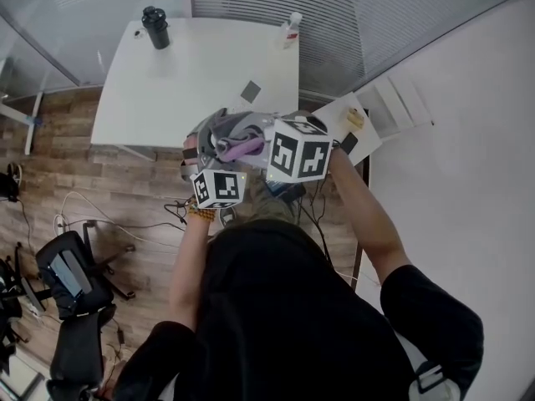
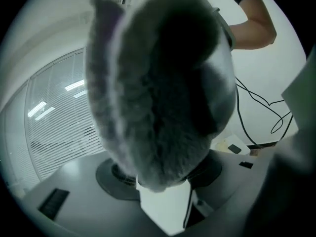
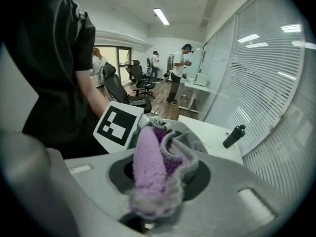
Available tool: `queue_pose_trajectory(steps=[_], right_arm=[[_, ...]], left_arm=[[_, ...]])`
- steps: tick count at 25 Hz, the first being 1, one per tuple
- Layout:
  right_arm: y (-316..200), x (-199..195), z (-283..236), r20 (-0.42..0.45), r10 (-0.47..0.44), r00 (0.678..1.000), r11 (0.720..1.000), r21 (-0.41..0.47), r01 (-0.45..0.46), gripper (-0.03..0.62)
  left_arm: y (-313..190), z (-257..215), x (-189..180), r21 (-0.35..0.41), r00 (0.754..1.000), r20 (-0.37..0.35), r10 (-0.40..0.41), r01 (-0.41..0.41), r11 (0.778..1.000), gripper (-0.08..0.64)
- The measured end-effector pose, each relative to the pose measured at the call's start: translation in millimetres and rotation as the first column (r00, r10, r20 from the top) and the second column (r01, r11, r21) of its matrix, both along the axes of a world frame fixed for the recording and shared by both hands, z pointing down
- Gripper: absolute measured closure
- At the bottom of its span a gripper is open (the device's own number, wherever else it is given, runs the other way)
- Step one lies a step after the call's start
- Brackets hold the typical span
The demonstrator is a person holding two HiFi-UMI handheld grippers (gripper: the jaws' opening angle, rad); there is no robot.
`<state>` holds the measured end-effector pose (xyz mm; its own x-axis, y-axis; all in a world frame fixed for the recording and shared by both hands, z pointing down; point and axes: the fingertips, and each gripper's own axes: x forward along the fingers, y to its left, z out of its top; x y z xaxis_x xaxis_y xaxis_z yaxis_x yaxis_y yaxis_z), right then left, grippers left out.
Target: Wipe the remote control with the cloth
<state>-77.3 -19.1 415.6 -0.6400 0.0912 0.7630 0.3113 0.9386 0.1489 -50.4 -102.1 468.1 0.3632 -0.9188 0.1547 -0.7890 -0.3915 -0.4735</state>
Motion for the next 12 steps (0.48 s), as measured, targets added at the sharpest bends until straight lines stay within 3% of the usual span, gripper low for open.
queue_pose_trajectory(steps=[3,7,12], right_arm=[[-2,-1,1,-0.002,0.003,1.000,1.000,-0.022,-0.003,0.522],[-45,9,-11,0.060,0.172,0.983,0.985,-0.024,-0.170,0.522],[-91,28,-25,0.102,0.296,0.950,0.954,0.016,-0.299,0.522]], left_arm=[[0,-5,0,0.015,1.000,-0.009,-0.001,0.001,1.000,0.308],[0,-7,-2,0.025,1.000,-0.025,-0.005,0.005,1.000,0.307],[0,-9,-3,0.016,0.999,-0.053,0.002,-0.001,1.000,0.308]])
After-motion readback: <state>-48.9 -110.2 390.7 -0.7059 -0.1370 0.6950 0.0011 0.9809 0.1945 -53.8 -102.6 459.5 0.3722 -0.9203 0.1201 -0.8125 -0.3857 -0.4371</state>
